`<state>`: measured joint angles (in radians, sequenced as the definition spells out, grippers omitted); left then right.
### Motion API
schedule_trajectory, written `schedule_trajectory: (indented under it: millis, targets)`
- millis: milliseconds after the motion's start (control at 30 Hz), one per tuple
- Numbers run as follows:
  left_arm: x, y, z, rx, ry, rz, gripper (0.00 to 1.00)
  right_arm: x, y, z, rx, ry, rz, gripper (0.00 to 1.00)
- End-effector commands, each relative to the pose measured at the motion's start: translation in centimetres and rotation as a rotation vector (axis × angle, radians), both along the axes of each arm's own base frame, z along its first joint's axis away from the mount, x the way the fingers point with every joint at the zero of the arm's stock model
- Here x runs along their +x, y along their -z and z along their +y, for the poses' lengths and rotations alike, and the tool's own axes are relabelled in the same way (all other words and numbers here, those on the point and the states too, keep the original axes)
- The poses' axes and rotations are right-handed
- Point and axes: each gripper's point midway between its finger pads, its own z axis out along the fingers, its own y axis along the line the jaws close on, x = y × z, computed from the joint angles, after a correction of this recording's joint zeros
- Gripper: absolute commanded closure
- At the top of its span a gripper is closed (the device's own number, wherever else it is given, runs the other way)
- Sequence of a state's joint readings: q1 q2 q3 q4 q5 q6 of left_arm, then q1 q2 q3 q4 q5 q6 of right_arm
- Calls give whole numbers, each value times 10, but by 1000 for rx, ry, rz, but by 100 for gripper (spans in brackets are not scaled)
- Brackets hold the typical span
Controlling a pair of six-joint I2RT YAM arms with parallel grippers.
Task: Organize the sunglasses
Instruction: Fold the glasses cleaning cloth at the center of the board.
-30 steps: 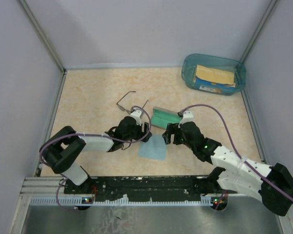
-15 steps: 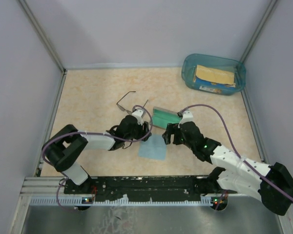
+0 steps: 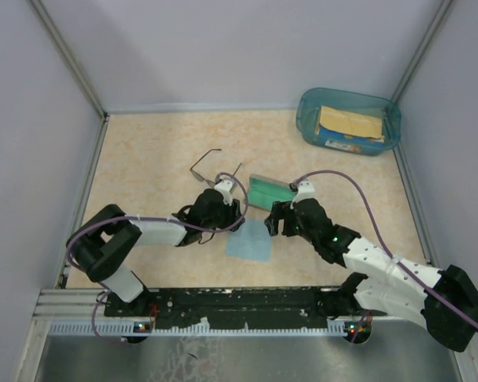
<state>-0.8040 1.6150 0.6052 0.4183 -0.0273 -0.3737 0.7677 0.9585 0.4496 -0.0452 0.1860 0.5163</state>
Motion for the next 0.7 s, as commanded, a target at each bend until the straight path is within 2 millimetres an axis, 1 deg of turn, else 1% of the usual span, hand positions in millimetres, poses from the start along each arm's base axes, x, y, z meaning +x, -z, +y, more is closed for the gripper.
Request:
schedule_trajectory:
  millis: [0,167,433,667]
  targets:
    - [-13,14,11,36,1,62,48,6,-6,4,22,1,-25,21]
    - [-13,15,13,43,-9,61,51,6,-6,5,22,-3,-21,21]
    - [-12,19,14,50,-14,64,60,6,-6,4,19,-5,-23,21]
    - [-11,16,15,46,-20,60,65,6,-4,6,18,-13,-18,21]
